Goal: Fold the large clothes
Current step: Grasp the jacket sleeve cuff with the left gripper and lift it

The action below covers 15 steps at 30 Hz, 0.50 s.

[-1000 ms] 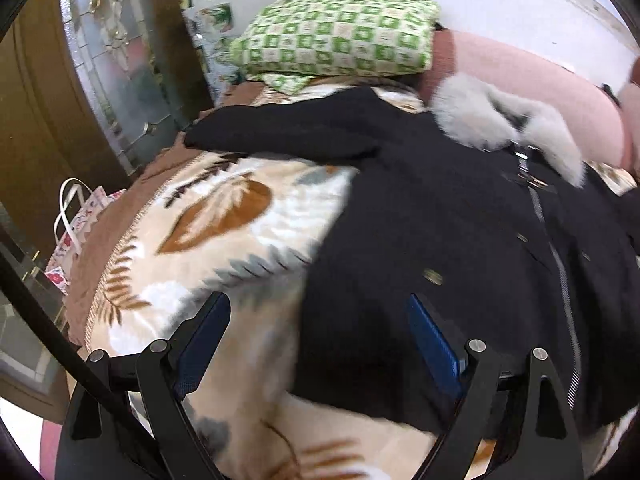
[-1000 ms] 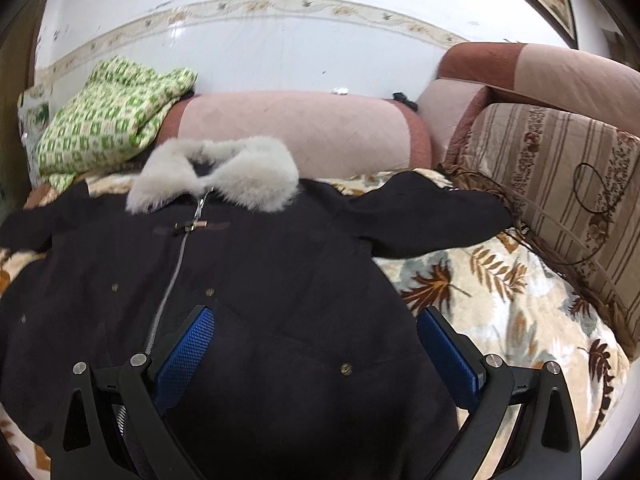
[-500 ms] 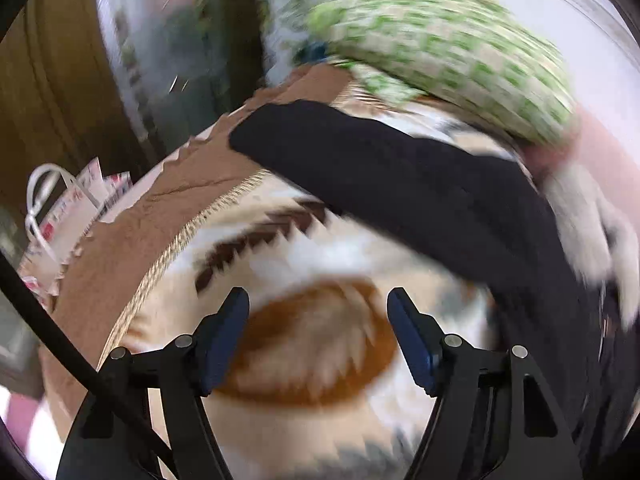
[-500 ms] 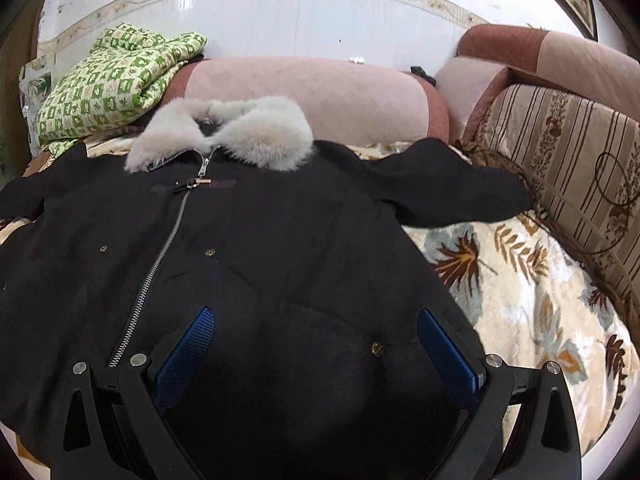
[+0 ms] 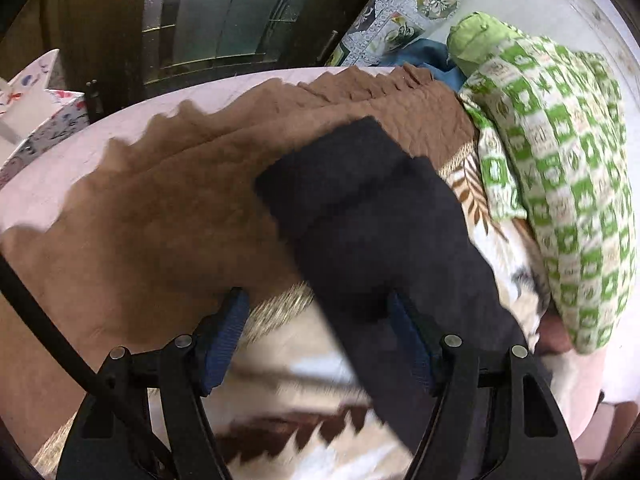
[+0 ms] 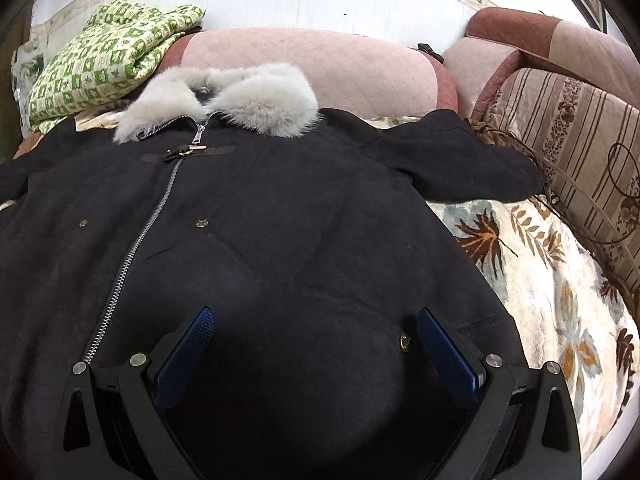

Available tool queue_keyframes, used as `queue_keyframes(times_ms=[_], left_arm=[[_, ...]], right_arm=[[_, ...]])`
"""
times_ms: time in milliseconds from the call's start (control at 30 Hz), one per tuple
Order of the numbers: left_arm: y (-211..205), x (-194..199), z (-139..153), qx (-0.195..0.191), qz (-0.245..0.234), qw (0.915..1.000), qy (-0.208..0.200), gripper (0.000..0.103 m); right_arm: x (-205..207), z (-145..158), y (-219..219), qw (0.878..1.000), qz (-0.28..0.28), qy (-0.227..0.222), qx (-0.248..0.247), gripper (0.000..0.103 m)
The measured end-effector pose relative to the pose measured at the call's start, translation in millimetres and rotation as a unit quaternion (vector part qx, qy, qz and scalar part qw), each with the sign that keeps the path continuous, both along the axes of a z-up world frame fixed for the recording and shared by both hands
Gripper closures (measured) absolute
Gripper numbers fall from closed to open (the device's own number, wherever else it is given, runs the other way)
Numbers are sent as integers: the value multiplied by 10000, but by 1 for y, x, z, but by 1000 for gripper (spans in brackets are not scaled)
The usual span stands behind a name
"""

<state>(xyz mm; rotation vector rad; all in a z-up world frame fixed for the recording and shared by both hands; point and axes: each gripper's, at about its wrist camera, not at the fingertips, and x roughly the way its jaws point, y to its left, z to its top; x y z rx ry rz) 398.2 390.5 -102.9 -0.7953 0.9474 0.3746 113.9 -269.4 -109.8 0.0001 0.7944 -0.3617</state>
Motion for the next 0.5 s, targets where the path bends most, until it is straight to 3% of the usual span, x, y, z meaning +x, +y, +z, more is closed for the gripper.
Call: queue_keyframes(times_ms=[100,167,200,267,400,500], left_arm=[[2,20,0,121,-52,9999,-30,33],[1,27,2,155,-91,9998,-17,63],[0,30,3,196,-83,9998,66,65],[-6,32,14,404,-44,9991,88,85],[-35,24,57,683,-304,9970,-187,89],[-79,13,106,822,-716,9924,-566,90]], right_arm=[[2,-2,1,10000,34,36,-12,1],[4,-4,0,10000,48,66,24,1],[6,-5,-1,9999,55,88,41,1],[7,-7,-1,9999,53,126,48,1],[8,-7,-1,9999,51,141,42,1],[9,-7,-1,9999,48,146,75,1]])
